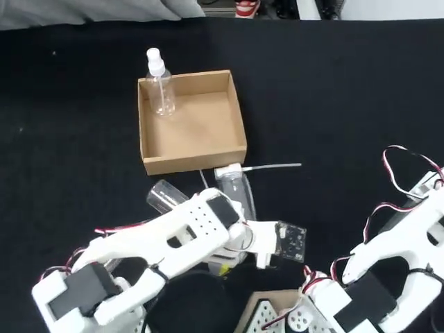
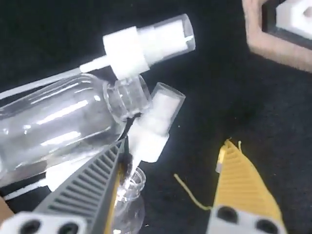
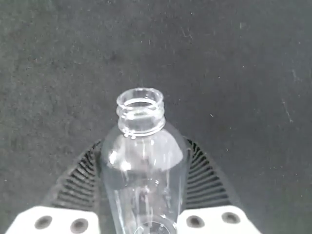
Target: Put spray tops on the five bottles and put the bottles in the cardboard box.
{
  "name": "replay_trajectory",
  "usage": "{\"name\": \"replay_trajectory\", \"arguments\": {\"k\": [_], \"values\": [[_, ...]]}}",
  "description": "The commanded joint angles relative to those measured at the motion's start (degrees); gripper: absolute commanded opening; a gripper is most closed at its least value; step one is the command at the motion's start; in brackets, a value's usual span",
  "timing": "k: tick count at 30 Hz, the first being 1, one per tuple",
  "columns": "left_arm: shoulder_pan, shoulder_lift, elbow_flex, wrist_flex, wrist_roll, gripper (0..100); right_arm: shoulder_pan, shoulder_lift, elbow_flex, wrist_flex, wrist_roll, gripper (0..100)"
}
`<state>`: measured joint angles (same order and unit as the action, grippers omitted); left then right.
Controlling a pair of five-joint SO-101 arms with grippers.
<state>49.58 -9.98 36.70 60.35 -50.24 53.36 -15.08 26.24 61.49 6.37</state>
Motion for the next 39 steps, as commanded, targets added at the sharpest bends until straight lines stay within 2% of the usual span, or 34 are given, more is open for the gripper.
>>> {"name": "replay_trajectory", "arguments": {"k": [1, 10, 15, 29, 39], "values": [[0.57, 1.23, -4.7, -0.7, -2.81, 28, 1.41, -0.13, -3.65, 0.0, -0.09, 1.6], [0.57, 4.48, -7.96, -0.79, -2.9, 28, 1.41, -0.13, -3.65, 0.09, 0.0, 1.6], [0.48, 8.26, -7.96, -0.79, -5.54, 28, 1.41, -0.13, -3.65, 0.18, 0.0, 1.6], [-0.22, 9.32, -7.6, -0.26, -5.27, 10, 1.49, -0.13, -3.56, 0.26, 0.0, 1.6], [-5.58, 9.23, -9.01, 2.81, -5.19, 8, 1.49, -0.13, -3.56, 0.26, 0.0, 1.5]]}}
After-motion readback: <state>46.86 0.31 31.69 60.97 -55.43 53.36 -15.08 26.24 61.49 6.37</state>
